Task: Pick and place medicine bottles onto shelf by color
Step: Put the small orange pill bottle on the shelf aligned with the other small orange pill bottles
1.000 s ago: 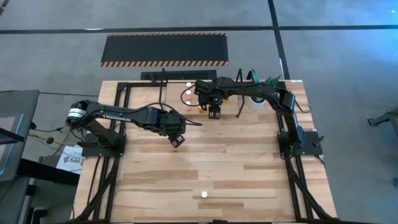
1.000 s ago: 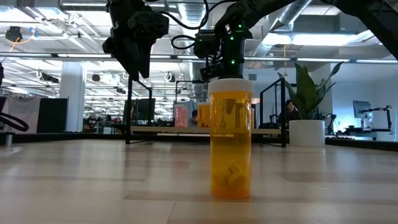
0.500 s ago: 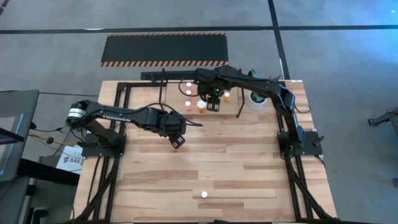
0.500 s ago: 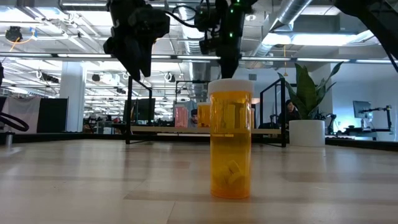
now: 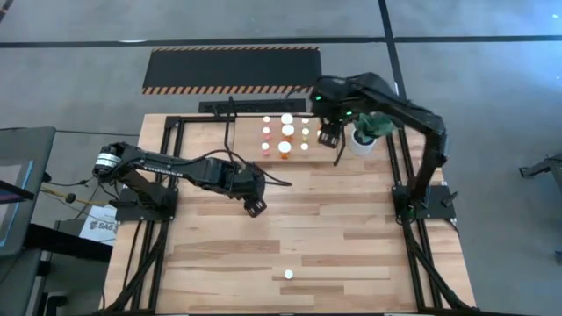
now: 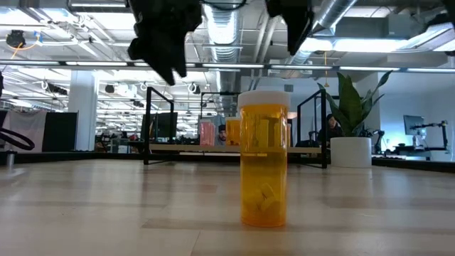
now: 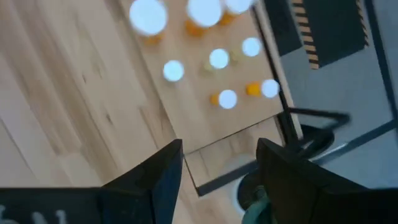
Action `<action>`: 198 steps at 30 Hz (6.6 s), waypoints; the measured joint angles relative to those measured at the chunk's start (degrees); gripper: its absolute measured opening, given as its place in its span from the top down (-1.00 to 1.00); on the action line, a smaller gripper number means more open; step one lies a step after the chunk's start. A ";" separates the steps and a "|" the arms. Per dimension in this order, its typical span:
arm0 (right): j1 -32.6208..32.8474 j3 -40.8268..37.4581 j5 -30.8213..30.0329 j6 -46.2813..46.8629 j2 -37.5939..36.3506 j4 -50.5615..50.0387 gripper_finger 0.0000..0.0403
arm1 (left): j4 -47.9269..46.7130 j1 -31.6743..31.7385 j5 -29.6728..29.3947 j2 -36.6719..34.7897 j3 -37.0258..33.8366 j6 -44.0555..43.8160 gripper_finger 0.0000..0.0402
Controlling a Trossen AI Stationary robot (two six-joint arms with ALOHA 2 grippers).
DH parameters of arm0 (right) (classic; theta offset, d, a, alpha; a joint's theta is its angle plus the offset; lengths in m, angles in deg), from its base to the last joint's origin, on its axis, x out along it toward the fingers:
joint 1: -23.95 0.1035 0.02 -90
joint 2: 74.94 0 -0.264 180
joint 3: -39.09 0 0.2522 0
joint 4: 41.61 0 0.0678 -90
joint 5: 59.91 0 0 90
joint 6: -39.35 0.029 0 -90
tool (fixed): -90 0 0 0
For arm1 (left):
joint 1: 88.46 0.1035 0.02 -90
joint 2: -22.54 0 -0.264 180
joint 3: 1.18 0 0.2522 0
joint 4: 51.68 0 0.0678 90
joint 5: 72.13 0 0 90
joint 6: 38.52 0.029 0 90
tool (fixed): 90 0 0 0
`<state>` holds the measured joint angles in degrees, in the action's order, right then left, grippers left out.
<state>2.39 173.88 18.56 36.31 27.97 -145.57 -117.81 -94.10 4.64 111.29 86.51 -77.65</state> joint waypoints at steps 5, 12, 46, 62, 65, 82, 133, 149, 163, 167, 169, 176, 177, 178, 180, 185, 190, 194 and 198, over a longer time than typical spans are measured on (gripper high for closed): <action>2.29 -5.03 2.48 7.88 -8.49 0.21 -0.12 | 7.02 -4.01 -0.01 0.16 0.02 3.63 -0.03; 11.87 -20.00 2.63 19.77 -21.79 0.44 -0.12 | 13.70 -11.12 -0.97 2.88 -0.23 1.24 -0.03; 78.47 -56.24 -18.03 64.65 -37.61 5.86 -0.11 | 21.95 -30.85 -15.81 34.27 24.70 -16.43 -0.02; 81.57 -72.09 -19.01 69.22 -43.54 18.38 -0.11 | 18.24 -30.52 -15.45 34.25 24.26 -13.44 -0.02; 81.57 -74.72 -19.03 69.15 -45.34 21.06 -0.11 | 18.19 -30.46 -16.44 34.23 24.26 -11.49 -0.02; 81.55 -91.11 -18.71 59.69 -60.08 46.20 0.11 | 19.27 -29.61 -13.67 38.85 24.22 -17.58 -0.02; 77.55 -107.38 -31.28 69.77 -64.69 65.54 0.40 | 21.29 -12.33 -1.83 38.60 36.63 17.52 0.58; 63.12 -107.38 -30.57 64.09 -64.67 63.17 0.41 | 15.37 2.66 1.90 38.53 44.59 36.06 0.56; 62.21 -107.38 -24.39 82.51 -64.67 65.10 0.41 | 15.81 13.25 11.08 38.58 44.57 53.99 0.55; 61.88 -107.38 -24.39 82.55 -64.67 65.07 0.41 | 15.81 14.97 11.93 38.60 44.57 58.55 0.55; 61.89 -107.38 -24.36 82.57 -64.67 65.03 0.41 | 15.51 15.74 12.38 38.60 44.57 60.37 0.55; 61.90 -107.38 -24.36 82.57 -64.67 65.00 0.41 | 15.30 17.72 18.90 38.95 43.34 66.64 0.55; 61.90 -107.38 -24.37 82.57 -64.67 65.02 0.41 | 15.92 17.84 19.41 38.95 43.02 67.28 0.55; 61.90 -107.38 -24.36 82.56 -64.67 65.02 0.41 | 16.40 17.98 19.94 38.95 42.95 67.93 0.55; 61.90 -107.38 -24.37 82.56 -64.69 65.02 0.41 | 17.15 18.24 21.02 38.95 42.93 68.93 0.55; 61.90 -107.38 -24.36 82.57 -64.67 65.00 0.41 | 20.15 18.49 22.05 38.95 42.91 70.43 0.55; 61.90 -107.38 -24.36 82.57 -64.67 65.02 0.41 | 21.74 19.09 22.22 39.51 42.92 70.45 0.55; 61.90 -107.38 -24.36 82.56 -64.69 65.34 0.41 | 21.77 19.63 21.51 41.39 42.77 69.96 0.54; 61.90 -107.36 -24.36 82.57 -64.69 65.33 0.41 | 21.41 20.29 21.29 42.75 42.89 69.79 0.54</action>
<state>64.29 66.52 -5.81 118.88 -36.72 -80.24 -96.39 -73.81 25.93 154.05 129.40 -7.86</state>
